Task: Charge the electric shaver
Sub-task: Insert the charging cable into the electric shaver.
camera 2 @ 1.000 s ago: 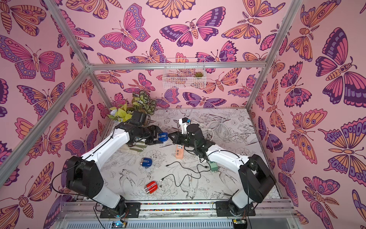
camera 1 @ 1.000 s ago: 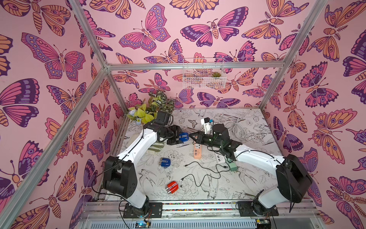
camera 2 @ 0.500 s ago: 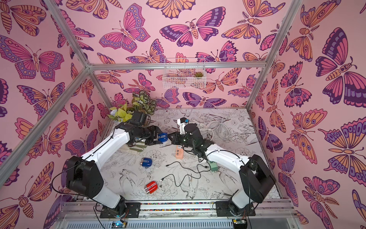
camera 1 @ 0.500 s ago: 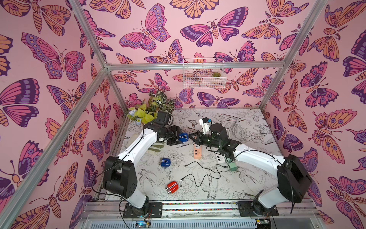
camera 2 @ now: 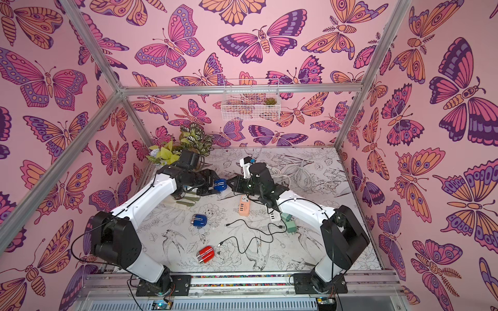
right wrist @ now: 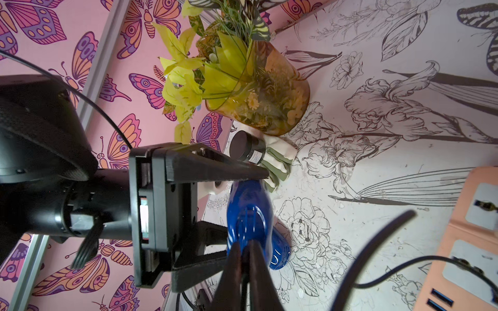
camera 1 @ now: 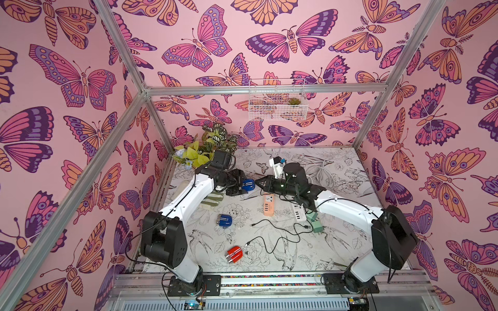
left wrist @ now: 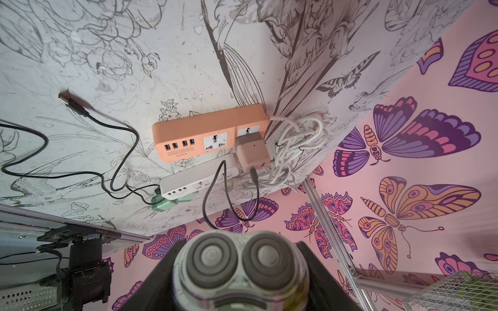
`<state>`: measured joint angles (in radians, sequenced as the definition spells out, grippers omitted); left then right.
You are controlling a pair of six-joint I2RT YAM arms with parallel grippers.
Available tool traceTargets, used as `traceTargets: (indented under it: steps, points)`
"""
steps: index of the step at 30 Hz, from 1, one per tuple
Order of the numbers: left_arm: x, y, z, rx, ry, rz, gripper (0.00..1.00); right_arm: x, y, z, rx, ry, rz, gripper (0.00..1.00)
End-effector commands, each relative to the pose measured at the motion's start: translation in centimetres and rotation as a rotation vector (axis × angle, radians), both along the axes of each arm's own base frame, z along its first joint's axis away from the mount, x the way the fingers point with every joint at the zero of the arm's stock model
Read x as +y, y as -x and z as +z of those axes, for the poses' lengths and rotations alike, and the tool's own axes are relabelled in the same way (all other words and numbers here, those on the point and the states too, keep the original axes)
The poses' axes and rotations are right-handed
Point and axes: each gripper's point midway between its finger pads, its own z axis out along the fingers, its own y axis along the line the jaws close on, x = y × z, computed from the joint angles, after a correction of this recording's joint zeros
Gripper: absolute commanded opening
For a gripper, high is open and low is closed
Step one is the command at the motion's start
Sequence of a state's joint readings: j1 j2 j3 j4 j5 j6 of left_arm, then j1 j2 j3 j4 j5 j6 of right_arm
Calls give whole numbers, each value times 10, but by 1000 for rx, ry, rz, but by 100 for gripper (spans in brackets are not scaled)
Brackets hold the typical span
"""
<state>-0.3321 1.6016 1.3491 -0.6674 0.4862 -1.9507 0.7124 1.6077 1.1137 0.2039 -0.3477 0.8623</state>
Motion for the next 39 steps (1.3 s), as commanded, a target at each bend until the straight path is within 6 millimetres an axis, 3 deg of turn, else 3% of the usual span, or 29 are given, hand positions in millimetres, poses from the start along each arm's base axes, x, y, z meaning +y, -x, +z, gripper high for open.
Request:
traceTargets:
  steps: [1, 8, 12, 15, 21, 24, 30, 37, 39]
  points:
    - [-35, 6, 33, -44, 122, -110, 0, 18, 14, -19, 5, 49, 72, 0]
    - [-30, 2, 40, -61, 142, -84, 0, 28, 25, -25, 3, 55, 155, 0]
    - [-34, 0, 37, -58, 142, -98, 0, 35, 29, 5, -32, -80, 178, 0]
    - [-37, 3, 33, -51, 141, -107, 0, 36, 28, 14, -49, -103, 171, 0]
    - [-40, 2, 41, -71, 156, -109, 0, 6, 11, -41, 47, 96, 67, 0]
    - [-41, 0, 47, -85, 165, -115, 0, 12, 16, -36, 28, 69, 106, 0]
    - [-49, 0, 49, -87, 171, -134, 0, 48, 36, 1, -11, -121, 244, 0]
    - [-53, 2, 57, -106, 178, -137, 0, 25, 19, -42, 62, 65, 136, 0]
    - [-53, 2, 58, -111, 179, -137, 0, 18, 19, -44, 48, 107, 114, 0]
